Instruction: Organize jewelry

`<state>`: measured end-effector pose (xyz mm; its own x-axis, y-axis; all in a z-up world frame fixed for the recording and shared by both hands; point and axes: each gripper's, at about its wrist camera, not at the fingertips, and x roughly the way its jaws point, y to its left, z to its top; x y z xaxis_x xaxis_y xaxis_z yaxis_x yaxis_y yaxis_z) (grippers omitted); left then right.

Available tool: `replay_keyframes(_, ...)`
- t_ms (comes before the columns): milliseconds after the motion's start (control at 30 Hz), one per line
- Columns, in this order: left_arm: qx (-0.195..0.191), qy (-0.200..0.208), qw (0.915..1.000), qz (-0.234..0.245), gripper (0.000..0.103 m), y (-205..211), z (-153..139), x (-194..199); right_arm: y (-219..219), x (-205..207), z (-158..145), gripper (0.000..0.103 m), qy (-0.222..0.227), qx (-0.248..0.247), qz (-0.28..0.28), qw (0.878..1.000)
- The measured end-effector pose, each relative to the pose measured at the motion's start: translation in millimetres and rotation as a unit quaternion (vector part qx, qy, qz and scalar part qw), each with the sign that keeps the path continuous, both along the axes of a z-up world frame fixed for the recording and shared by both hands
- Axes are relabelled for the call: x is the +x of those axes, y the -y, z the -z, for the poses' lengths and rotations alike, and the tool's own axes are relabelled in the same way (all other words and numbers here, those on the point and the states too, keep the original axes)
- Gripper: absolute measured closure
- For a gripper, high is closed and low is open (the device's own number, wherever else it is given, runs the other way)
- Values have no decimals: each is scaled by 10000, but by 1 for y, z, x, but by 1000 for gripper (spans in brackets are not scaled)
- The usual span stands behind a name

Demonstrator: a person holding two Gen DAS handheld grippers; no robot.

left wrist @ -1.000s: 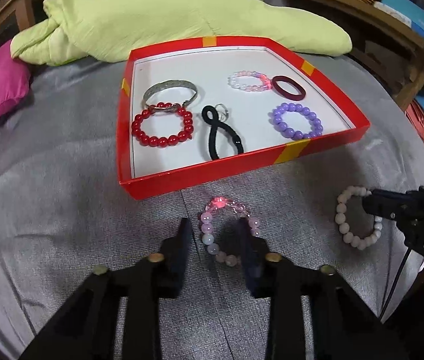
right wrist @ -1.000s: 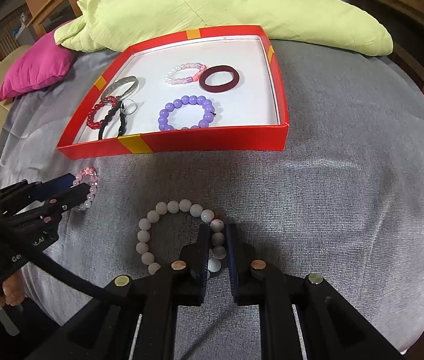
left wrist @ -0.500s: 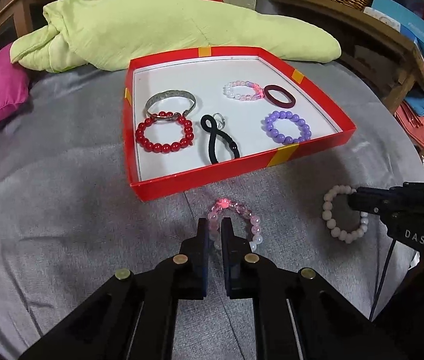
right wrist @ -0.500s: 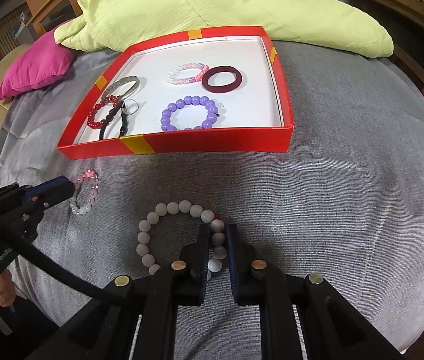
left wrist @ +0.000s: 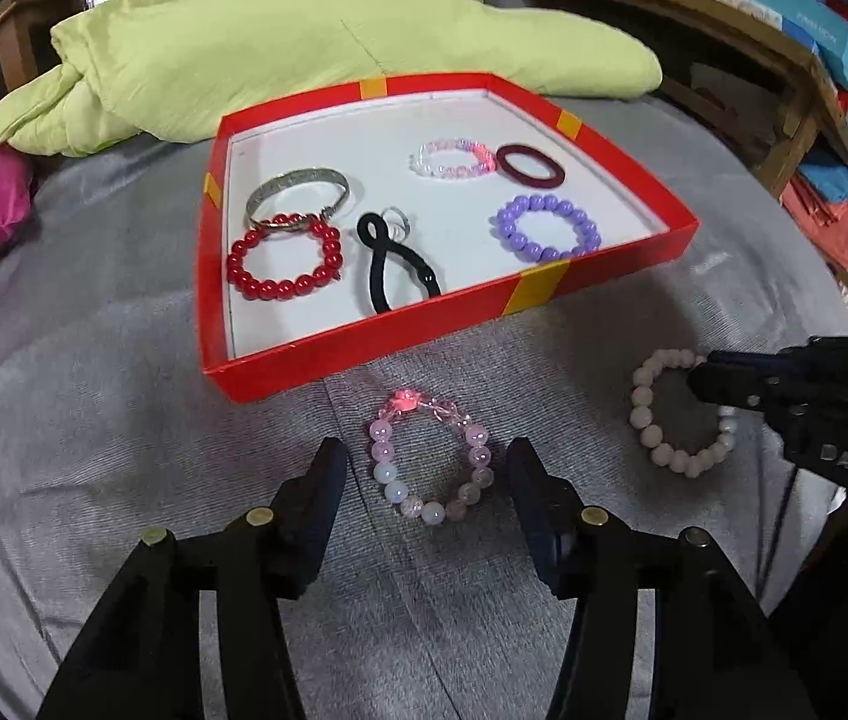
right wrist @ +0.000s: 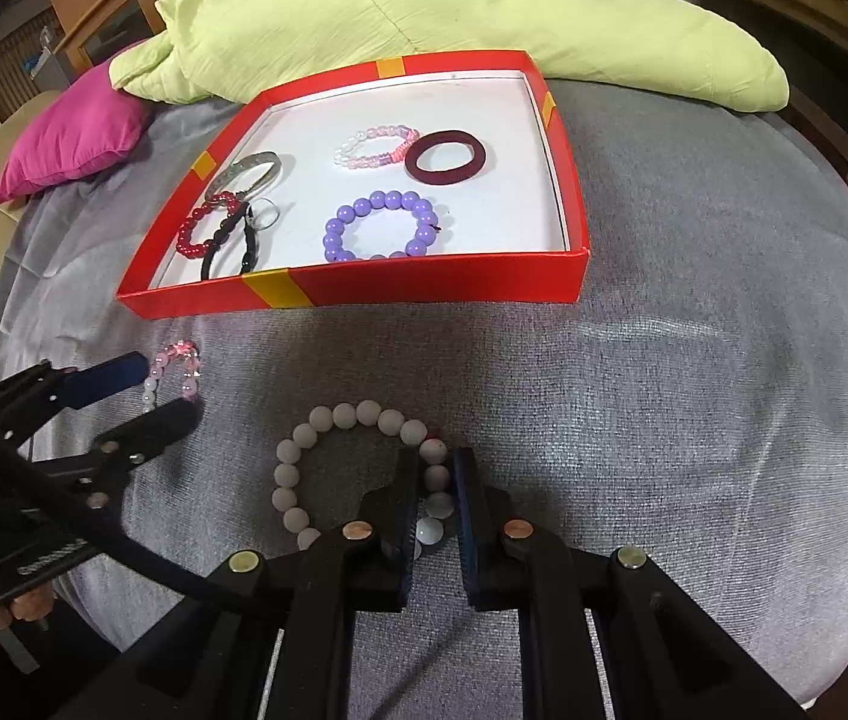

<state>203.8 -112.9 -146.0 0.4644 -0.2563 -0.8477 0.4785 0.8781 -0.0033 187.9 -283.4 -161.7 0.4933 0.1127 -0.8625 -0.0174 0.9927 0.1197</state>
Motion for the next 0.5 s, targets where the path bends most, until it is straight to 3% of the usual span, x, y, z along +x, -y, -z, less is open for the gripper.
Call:
replay_keyframes(100,-4,39,10000,-2,47,1,2,1,0,-1,0,89,-2,15,-16,10000)
replay_keyframes(267,92,183,9998,-53,66,-1,1,0,2,-2,-1,88,-5,64,-36,10000)
replay_keyframes(500,151,238,9996,-88,77,-7,-3,1,1,-4,-3,88,35,55,-30,10000)
